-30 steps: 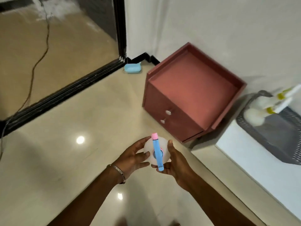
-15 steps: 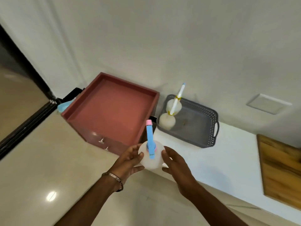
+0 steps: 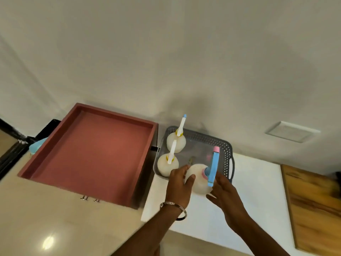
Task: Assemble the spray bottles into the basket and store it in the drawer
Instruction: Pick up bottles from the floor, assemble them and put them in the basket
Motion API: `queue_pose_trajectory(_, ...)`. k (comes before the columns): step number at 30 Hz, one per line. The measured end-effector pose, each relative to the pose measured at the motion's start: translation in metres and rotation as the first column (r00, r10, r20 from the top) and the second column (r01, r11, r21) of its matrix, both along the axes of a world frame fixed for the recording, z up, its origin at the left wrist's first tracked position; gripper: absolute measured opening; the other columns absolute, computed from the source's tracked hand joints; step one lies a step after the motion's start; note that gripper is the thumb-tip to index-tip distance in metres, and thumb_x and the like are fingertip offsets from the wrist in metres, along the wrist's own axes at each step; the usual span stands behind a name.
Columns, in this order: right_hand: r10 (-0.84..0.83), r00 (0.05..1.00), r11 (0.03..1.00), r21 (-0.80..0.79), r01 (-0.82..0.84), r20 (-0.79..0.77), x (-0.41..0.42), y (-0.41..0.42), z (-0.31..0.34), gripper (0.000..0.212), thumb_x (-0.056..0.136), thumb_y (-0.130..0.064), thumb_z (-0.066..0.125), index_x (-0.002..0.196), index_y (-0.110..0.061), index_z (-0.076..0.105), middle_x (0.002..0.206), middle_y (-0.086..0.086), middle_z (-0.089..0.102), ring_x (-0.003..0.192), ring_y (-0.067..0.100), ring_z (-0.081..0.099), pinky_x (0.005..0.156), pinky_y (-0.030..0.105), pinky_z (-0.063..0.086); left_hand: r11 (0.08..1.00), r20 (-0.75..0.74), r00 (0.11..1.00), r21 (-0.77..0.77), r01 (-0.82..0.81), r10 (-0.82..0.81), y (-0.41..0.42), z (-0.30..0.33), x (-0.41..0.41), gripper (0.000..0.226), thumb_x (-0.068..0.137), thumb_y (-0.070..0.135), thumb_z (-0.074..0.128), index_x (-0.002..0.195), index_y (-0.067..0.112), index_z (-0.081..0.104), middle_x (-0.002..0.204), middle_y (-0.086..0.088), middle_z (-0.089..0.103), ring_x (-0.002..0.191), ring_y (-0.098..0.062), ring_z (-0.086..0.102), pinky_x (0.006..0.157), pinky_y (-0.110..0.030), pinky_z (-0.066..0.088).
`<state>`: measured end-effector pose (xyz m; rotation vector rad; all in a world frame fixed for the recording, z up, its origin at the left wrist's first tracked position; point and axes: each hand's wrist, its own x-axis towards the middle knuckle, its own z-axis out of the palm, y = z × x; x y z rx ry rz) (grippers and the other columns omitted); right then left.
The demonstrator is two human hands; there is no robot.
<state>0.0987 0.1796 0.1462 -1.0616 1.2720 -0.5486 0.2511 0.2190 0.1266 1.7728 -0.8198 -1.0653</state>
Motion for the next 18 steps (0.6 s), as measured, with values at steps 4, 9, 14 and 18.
queue_pose_trajectory(4, -0.014, 1.000, 0.999, 0.046, 0.014, 0.000, -0.002, -0.031, -0.029, 0.031, 0.101, -0.023, 0.053, 0.131, -0.028, 0.059, 0.122, 0.001, 0.070, 0.110, 0.022, 0.068, 0.096, 0.044, 0.056, 1.000, 0.005, 1.000, 0.004, -0.021, 0.021, -0.027, -0.017, -0.008, 0.036, 0.094, 0.019, 0.056, 0.130, 0.017, 0.053, 0.129, -0.003, 0.054, 0.116, -0.017, 0.054, 0.100, -0.034, 0.049)
queue_pose_trajectory(9, -0.011, 1.000, 0.993, 0.115, 0.010, 0.004, 0.007, -0.049, -0.067, 0.026, 0.100, -0.023, 0.057, 0.125, -0.027, 0.064, 0.115, 0.001, 0.073, 0.106, 0.021, 0.071, 0.084, 0.037, 0.060, 0.991, 0.072, 0.995, 0.106, -0.076, 0.069, -0.041, -0.041, -0.008, 0.037, 0.093, 0.018, 0.058, 0.130, 0.015, 0.056, 0.131, -0.005, 0.057, 0.120, -0.019, 0.055, 0.103, -0.033, 0.048)
queue_pose_trajectory(14, -0.019, 1.000, 0.987, 0.159, 0.019, -0.001, 0.016, -0.060, -0.094, 0.028, 0.099, -0.023, 0.058, 0.127, -0.029, 0.062, 0.115, 0.002, 0.073, 0.104, 0.022, 0.071, 0.085, 0.040, 0.061, 0.987, 0.185, 0.983, 0.160, -0.032, 0.002, -0.047, -0.059, -0.007, 0.040, 0.095, 0.016, 0.054, 0.135, 0.015, 0.051, 0.136, -0.005, 0.051, 0.126, -0.020, 0.051, 0.107, -0.032, 0.043)
queue_pose_trajectory(18, -0.013, 1.000, 0.983, 0.182, 0.014, -0.007, 0.018, -0.062, -0.110, 0.032, 0.100, -0.021, 0.057, 0.131, -0.020, 0.059, 0.116, 0.007, 0.072, 0.103, 0.026, 0.072, 0.082, 0.042, 0.061, 0.976, 0.186, 0.981, 0.215, 0.005, -0.047, -0.051, -0.070, -0.009, 0.042, 0.096, 0.017, 0.053, 0.137, 0.015, 0.048, 0.140, -0.004, 0.050, 0.130, -0.020, 0.048, 0.109, -0.034, 0.041)
